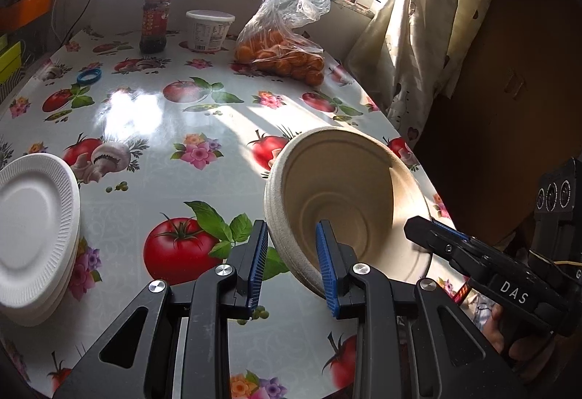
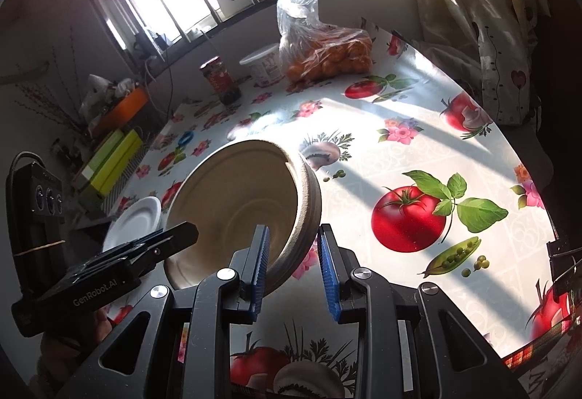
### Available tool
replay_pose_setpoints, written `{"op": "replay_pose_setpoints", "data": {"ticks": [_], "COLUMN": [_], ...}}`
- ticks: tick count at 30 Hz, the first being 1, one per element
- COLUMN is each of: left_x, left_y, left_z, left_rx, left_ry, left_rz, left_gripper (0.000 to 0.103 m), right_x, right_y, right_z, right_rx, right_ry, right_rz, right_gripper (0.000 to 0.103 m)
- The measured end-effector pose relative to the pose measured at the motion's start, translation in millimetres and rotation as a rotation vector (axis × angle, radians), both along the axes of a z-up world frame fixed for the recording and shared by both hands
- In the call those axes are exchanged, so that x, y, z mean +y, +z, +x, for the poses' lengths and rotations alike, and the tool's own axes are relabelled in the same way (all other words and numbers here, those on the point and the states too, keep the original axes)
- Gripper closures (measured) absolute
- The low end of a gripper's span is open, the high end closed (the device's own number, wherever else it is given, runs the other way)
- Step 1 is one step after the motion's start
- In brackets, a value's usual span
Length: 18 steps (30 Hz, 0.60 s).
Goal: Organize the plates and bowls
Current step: 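Lift the nested bowls with the left gripper toward the white plate stack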
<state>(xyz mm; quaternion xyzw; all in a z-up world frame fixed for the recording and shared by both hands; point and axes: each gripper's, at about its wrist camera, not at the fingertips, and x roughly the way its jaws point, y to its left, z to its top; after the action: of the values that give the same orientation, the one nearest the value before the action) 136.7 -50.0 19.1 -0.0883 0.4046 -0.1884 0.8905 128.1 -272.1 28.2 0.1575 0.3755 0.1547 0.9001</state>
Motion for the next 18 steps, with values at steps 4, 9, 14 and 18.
{"op": "replay_pose_setpoints", "data": {"ticks": [4,9,14,18], "left_x": [12,29,49,65], "left_y": [6,10,14,16], "left_z": [-1,0,-1,-2], "left_rx": [-0.012,-0.018,-0.026,-0.036], "left_ry": [0.027,0.062,0.11,0.145], "left_rz": [0.005,0.005,0.012,0.017], "left_gripper": [0.074,0.074,0.074,0.074], "right_x": [12,28,49,67], "right_y": [5,8,11,13], "right_z": [5,14,23,30], "right_rx": [-0.009,-0.01,-0.013,-0.015], "right_ry": [0.028,0.065,0.113,0.149], "right_rz": [0.002,0.003,0.003,0.003], "right_gripper": [0.076,0.076,0.076,0.076]}}
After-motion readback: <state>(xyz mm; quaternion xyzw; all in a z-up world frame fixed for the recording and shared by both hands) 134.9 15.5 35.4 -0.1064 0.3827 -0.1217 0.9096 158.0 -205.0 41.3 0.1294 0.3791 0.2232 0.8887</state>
